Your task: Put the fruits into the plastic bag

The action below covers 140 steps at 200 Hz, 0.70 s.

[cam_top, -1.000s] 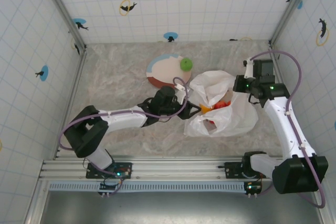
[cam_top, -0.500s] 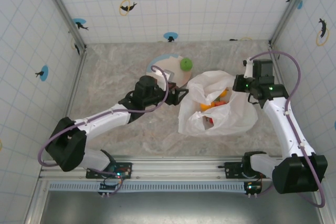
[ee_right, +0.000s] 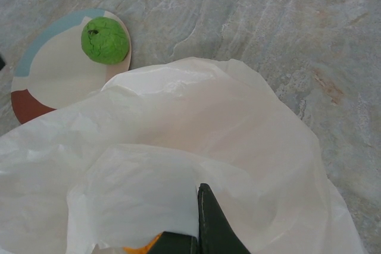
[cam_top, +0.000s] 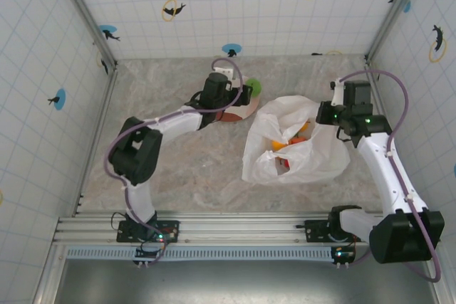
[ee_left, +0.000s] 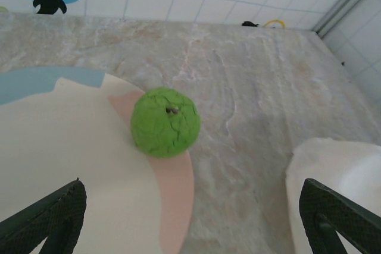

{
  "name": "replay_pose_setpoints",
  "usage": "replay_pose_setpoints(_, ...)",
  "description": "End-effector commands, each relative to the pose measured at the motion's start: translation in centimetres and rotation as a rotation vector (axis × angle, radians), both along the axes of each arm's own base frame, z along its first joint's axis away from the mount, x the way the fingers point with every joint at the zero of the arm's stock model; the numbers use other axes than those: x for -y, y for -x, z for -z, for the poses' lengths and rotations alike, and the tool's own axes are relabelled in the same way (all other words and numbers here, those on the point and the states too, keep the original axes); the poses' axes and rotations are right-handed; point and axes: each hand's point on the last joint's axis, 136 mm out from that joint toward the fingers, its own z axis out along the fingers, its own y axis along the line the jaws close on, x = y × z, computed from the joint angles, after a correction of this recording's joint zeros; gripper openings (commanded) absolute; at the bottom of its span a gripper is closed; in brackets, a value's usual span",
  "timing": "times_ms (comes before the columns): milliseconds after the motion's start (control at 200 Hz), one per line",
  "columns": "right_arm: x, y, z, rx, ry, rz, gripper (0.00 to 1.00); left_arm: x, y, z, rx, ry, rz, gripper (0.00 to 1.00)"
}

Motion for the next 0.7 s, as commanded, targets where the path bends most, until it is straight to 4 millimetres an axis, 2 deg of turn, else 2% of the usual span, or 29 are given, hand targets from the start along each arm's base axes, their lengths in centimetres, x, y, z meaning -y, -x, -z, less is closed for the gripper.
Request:
replay_pose_setpoints(0, 0.4, 0.3, 0.1, 0.015, 0.008, 0.002, 0.0, 0.4, -1.6, 1.9, -0.003, -0.112, 0.002, 0.96)
replay_pose_setpoints(345, 0.2, 0.0, 0.3, 0.009, -0.008, -0.005, 0.0, 3.0, -6.0, 5.8, -0.018, -0.225, 0.026, 0.98)
replay_pose_setpoints(515, 0.2, 0.0, 0.4, 0.007, -0.007, -0.006, 0.0, 3.6, -7.4, 6.5, -0.01, -0.238, 0.013, 0.98)
replay_pose_setpoints(545, 0.2, -0.1, 0.4, 0.006, -0.007, -0.005, 0.0, 3.8, -7.6, 5.9, -0.001, -0.233, 0.012, 0.98)
replay_pose_setpoints(561, 0.2, -0.1, 0.4, 0.004, -0.008, -0.005, 0.0, 3.7, -7.6, 7.9, -0.026, -0.253, 0.015, 0.98)
replay_pose_setpoints(696, 0.2, -0.2, 0.2, 0.009, -0.009, -0.005, 0.0, 4.2, -8.5, 8.7, -0.023, -0.266, 0.014, 0.98)
